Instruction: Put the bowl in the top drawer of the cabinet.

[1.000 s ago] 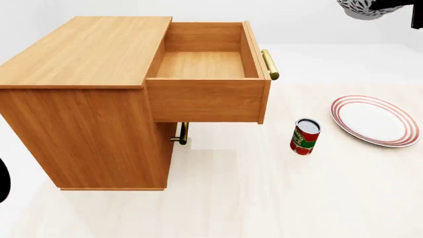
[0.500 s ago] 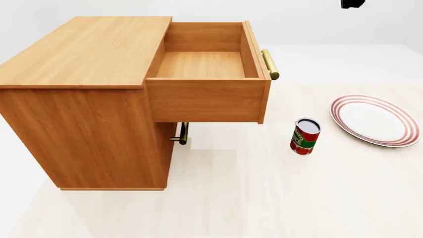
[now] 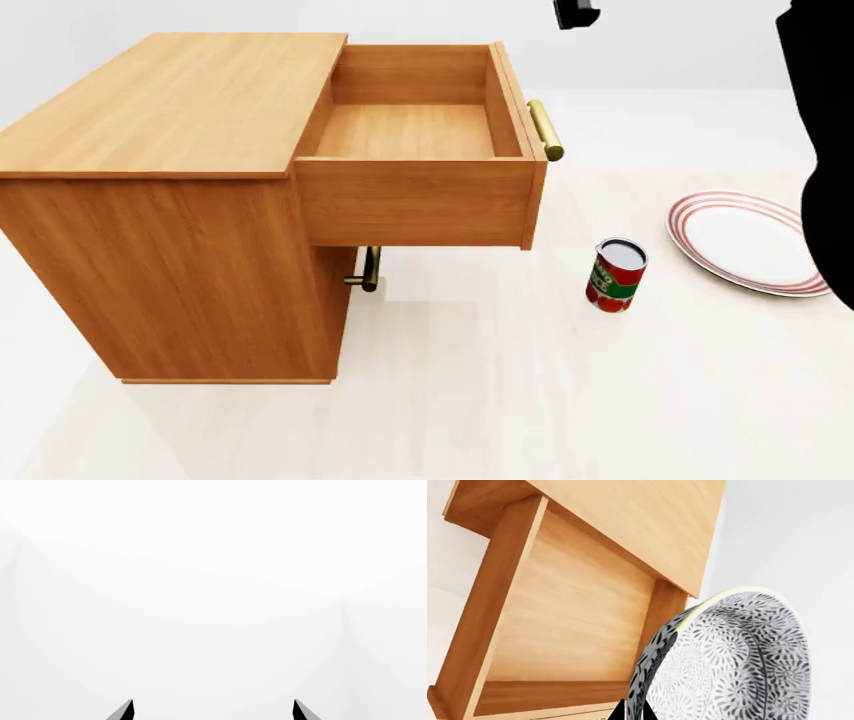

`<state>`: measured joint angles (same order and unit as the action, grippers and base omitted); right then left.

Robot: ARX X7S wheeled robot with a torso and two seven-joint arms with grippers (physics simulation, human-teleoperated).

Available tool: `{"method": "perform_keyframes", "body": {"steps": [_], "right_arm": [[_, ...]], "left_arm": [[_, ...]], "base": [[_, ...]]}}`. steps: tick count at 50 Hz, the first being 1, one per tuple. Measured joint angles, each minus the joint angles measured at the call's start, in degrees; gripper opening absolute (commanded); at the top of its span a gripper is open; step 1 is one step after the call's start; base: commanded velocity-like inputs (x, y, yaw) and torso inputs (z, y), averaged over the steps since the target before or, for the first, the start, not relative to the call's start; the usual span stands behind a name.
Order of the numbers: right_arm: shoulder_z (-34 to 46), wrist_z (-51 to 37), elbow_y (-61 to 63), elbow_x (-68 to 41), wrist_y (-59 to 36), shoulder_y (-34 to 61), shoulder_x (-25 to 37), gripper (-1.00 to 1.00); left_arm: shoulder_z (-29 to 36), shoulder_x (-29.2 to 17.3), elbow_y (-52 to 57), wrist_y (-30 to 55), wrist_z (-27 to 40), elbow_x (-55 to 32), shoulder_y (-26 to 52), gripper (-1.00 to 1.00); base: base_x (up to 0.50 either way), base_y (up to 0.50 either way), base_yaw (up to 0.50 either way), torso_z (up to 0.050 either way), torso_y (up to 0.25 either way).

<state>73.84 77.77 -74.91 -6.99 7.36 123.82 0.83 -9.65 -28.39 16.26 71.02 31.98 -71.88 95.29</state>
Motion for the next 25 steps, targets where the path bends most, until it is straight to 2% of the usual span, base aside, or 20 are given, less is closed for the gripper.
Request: {"method": "perform_keyframes", "body": {"steps": [13, 25], "right_arm": [[4.7, -1.6, 0.0, -7.3, 3.6, 0.5, -0.6, -1.00], [7.1, -2.3, 0.0, -10.5, 5.0, 1.1, -0.8, -1.00]], "left_arm": [[0.2, -0.9, 1.9, -3.5, -3.6, 2.1, -2.4, 1.00], [0.9, -1.7, 2.9, -5.6, -5.9, 3.7, -3.4, 1.00]], "base": [[0.00, 0.00, 0.00, 0.000, 0.001], [0.00, 0.00, 0.00, 0.000, -0.083]]}}
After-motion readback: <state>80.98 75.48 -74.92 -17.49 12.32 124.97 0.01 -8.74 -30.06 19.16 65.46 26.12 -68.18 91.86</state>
